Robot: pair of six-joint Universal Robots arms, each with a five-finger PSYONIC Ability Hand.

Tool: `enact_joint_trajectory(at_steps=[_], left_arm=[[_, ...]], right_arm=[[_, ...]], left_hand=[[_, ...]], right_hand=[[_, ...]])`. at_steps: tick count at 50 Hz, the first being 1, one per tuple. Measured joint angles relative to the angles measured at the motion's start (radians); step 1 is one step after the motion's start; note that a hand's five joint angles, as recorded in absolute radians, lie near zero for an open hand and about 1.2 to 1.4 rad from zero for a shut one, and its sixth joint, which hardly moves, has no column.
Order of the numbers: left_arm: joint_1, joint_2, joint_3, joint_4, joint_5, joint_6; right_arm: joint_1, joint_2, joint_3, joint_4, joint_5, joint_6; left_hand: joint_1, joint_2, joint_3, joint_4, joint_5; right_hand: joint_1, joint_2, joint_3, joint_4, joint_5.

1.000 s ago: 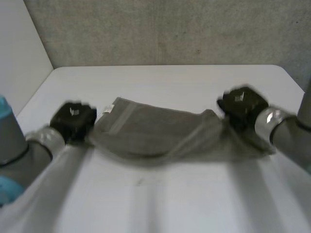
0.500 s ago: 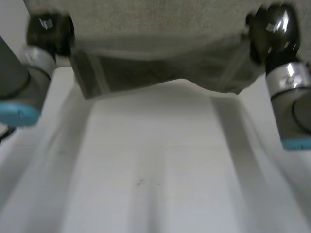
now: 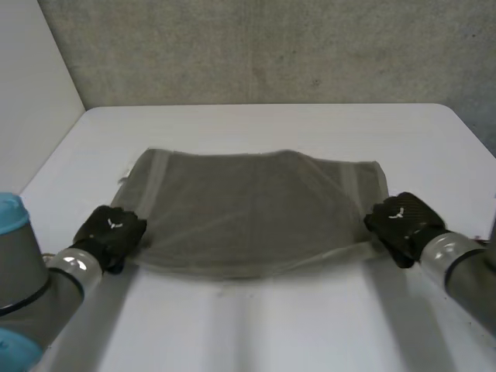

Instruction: Fold the towel.

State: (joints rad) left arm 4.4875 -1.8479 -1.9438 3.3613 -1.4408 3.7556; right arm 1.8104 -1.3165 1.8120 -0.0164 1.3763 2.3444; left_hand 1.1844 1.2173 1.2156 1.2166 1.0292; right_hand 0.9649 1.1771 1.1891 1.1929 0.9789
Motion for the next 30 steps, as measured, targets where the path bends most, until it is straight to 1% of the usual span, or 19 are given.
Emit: enact_joint_trajectory(at_steps=[1,2,3,4,7,8,12,16,20,24,26,27,30], left_arm=[[0.003,0.022,-0.005,-0.044,-0.001,0.036],[0.009,0.060,-0.010,-0.125,-0.003,0.092],[0.011,0.071,-0.011,-0.150,-0.004,0.107],[0.015,0.095,-0.012,-0.206,-0.005,0.139],[0.022,0.128,-0.012,-0.290,-0.006,0.178],[0.028,0.149,-0.010,-0.347,-0.005,0.199],[0.031,0.175,-0.004,-0.406,-0.002,0.219],[0.027,0.178,0.007,-0.405,0.000,0.220],[0.018,0.151,0.025,-0.349,0.001,0.215],[-0.005,0.057,0.081,-0.264,-0.002,0.215],[-0.021,-0.027,0.148,-0.218,-0.004,0.217],[-0.021,-0.027,0.148,-0.218,-0.004,0.217],[-0.036,-0.147,0.288,-0.178,-0.006,0.218]], right_arm=[[-0.016,-0.026,-0.008,0.067,0.001,-0.023],[-0.047,-0.066,-0.021,0.167,0.000,-0.058],[-0.056,-0.076,-0.024,0.195,0.000,-0.068],[-0.075,-0.099,-0.030,0.250,-0.001,-0.089],[-0.105,-0.131,-0.042,0.323,-0.005,-0.118],[-0.124,-0.150,-0.050,0.361,-0.008,-0.136],[-0.141,-0.168,-0.054,0.372,-0.011,-0.151],[-0.143,-0.162,-0.048,0.340,-0.012,-0.153],[-0.137,-0.110,-0.042,0.276,-0.006,-0.151],[-0.121,-0.015,-0.062,0.190,0.018,-0.150],[-0.100,0.048,-0.097,0.132,0.043,-0.151],[-0.100,0.048,-0.097,0.132,0.043,-0.151],[-0.069,0.122,-0.176,0.062,0.084,-0.151]], left_hand=[[0.002,0.000,0.000,0.000,0.000],[0.002,0.000,0.000,0.000,0.000],[0.002,0.000,0.000,0.000,0.000],[0.002,0.000,0.000,0.000,0.000],[0.002,0.000,0.000,0.000,0.000],[0.002,0.000,0.000,0.000,0.000],[0.004,0.000,0.000,0.000,0.000],[0.004,0.000,0.000,0.000,0.000],[0.004,0.000,0.000,0.000,0.000],[0.005,0.000,0.000,0.000,0.000],[0.005,0.000,0.000,0.000,0.000],[0.005,0.000,0.000,0.000,0.000],[0.006,0.000,0.000,0.000,0.000]], right_hand=[[0.000,0.000,0.000,0.000,0.000],[0.000,0.000,0.000,0.000,0.000],[0.000,0.000,0.000,0.000,0.000],[0.000,0.000,0.000,0.000,0.000],[0.000,0.000,0.000,0.000,0.000],[0.000,0.000,0.000,0.000,0.000],[0.000,0.000,0.000,0.000,0.000],[0.000,0.000,0.000,0.000,0.000],[0.000,0.000,0.000,0.000,0.000],[0.000,0.000,0.000,0.000,0.000],[0.000,0.000,0.000,0.000,0.000],[0.000,0.000,0.000,0.000,0.000],[0.000,0.000,0.000,0.000,0.000]])
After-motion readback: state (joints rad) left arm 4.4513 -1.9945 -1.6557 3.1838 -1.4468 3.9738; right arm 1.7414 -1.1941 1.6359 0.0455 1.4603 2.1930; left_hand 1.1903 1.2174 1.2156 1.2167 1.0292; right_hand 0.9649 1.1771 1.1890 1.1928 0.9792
